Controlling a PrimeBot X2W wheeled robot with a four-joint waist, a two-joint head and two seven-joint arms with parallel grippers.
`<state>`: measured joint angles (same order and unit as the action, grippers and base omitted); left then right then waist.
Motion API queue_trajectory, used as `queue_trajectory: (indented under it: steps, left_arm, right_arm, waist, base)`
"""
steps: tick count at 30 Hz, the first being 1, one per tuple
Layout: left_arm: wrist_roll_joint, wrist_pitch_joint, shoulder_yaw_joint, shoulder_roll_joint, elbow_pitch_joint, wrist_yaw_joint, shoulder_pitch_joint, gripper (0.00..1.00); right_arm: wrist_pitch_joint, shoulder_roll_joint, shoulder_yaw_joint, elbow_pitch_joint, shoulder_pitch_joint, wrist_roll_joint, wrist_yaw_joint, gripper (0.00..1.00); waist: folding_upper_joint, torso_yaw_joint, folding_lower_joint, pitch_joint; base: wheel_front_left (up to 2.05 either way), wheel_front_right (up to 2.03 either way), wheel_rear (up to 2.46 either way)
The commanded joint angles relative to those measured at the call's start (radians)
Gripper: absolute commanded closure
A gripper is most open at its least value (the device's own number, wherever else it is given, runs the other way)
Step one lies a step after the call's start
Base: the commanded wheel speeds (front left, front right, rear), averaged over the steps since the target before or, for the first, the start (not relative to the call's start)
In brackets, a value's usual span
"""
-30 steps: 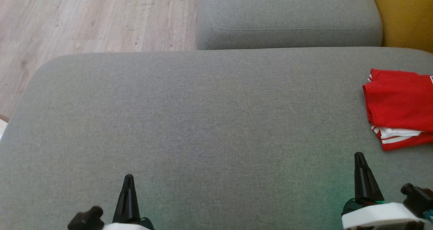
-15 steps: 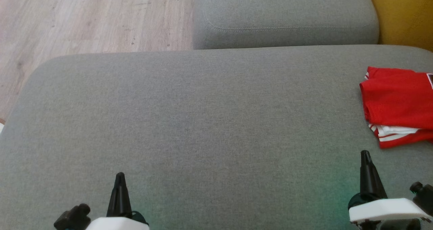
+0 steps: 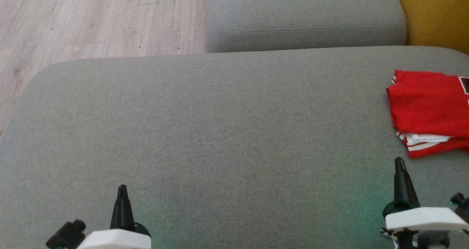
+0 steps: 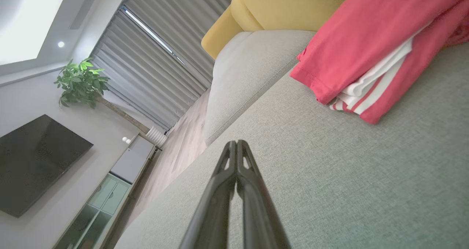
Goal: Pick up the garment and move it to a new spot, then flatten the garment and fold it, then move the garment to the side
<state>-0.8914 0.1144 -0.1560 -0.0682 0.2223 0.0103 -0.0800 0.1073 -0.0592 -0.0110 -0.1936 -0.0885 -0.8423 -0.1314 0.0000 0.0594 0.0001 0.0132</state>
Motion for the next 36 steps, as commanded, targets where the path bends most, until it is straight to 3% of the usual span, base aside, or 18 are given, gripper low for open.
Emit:
queue_trajectory:
  steps: [1, 36]
  left_arm:
    - [-0.025, -0.004, 0.033, -0.012, -0.025, 0.009, 0.058, 1.0]
    - [-0.401, -0.099, 0.13, -0.014, -0.002, 0.066, 0.122, 1.0]
  right_arm:
    - [-0.005, -0.016, 0.001, 0.026, 0.053, -0.028, 0.0, 1.0]
    - [-0.102, -0.015, -0.035, -0.013, 0.125, -0.421, 0.001, 1.0]
  waist:
    - [0.0, -0.001, -0.0001, 0.0]
    - [0.0, -0.031, -0.0001, -0.009]
  base:
    - [0.0, 0.0, 0.0]
    - [0.0, 0.0, 0.0]
